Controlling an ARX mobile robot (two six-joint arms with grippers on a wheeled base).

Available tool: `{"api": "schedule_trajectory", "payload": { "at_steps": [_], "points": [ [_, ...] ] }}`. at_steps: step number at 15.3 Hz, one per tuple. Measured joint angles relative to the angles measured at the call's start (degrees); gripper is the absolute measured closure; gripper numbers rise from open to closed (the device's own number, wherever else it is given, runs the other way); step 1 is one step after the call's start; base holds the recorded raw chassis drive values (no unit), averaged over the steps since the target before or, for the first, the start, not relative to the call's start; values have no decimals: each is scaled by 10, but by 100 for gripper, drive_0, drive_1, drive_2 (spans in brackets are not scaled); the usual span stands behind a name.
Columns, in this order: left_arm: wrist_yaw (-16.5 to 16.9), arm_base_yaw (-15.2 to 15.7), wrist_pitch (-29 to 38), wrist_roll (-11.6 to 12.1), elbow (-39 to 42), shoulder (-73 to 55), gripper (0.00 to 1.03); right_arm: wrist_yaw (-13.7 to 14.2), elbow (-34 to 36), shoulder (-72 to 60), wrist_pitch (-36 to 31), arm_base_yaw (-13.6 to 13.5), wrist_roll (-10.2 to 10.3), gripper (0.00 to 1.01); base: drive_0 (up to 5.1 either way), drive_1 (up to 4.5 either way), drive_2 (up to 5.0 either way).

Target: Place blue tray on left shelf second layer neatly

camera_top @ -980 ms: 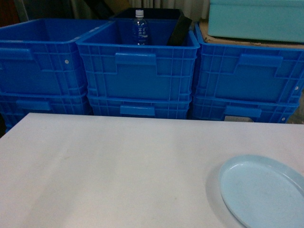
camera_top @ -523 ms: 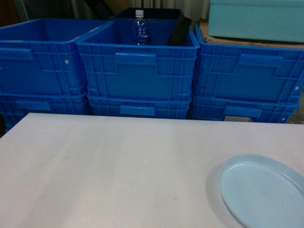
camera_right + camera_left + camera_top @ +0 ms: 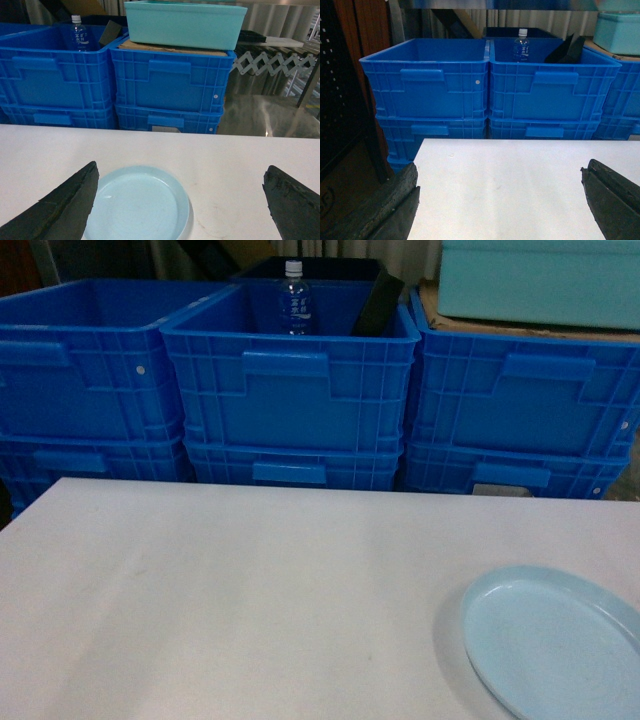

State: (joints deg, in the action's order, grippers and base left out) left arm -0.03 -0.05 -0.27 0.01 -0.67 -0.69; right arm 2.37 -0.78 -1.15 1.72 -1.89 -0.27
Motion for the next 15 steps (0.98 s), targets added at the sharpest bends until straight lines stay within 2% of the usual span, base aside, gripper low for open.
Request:
{"api": "schedule_trajectory", "payload": {
  "at_steps": [3, 4, 5, 6, 7, 8, 9, 10, 11, 12, 13, 15],
  "points": [
    [0, 0, 0, 0, 0, 0, 5, 0, 0, 0, 1, 0, 0, 3, 0, 0, 0],
    [0, 0, 0, 0, 0, 0, 5, -9, -1, -27, -10, 1, 16, 3, 0, 0, 0],
    [0, 0, 0, 0, 0, 0, 5, -23, -9, -116, -69, 0, 45, 3, 0, 0, 0],
    [0, 0, 0, 0, 0, 0, 5, -56, -42, -244, -151, 0, 80, 3, 0, 0, 0],
    [0, 0, 0, 0, 0, 0, 5, -92, -104, -357, -200, 2, 106, 3, 0, 0, 0],
    [0, 0, 0, 0, 0, 0, 5, -137, -178, -461, -177, 16, 124, 3, 0, 0, 0],
    [0, 0, 0, 0, 0, 0, 5, -180, -240, -569, -141, 43, 140, 3, 0, 0, 0],
    [0, 0, 0, 0, 0, 0, 5, -234, -293, -675, -100, 72, 147, 3, 0, 0, 0],
    [0, 0, 0, 0, 0, 0, 5, -296, -343, -777, -53, 105, 149, 3, 0, 0, 0],
    [0, 0, 0, 0, 0, 0, 5, -325, -376, -839, -33, 134, 136, 3, 0, 0, 0],
    [0, 0, 0, 0, 0, 0, 5, -339, -396, -876, -23, 158, 112, 3, 0, 0, 0],
    [0, 0, 0, 0, 0, 0, 5, -341, -405, -938, -22, 193, 52, 3, 0, 0, 0]
  ]
}}
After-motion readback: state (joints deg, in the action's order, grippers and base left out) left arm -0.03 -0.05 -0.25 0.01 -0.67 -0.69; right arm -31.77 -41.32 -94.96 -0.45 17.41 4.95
